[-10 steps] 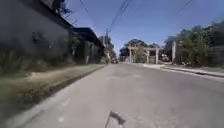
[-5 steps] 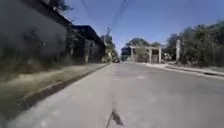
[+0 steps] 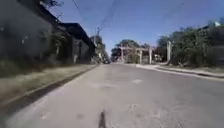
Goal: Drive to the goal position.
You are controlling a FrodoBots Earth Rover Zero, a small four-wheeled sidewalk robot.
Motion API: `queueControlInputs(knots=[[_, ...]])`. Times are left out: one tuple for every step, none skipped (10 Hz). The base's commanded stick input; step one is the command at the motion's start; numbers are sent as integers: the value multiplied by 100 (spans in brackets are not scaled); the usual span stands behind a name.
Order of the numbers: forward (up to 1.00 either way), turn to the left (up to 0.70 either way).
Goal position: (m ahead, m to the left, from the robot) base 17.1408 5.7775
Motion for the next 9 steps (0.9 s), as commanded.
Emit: queueControlInputs(knots=[[100, -2], [100, -1], [100, 0], [100, 0], [100, -1], [100, -11], [100, -28], [100, -40], [100, -40]])
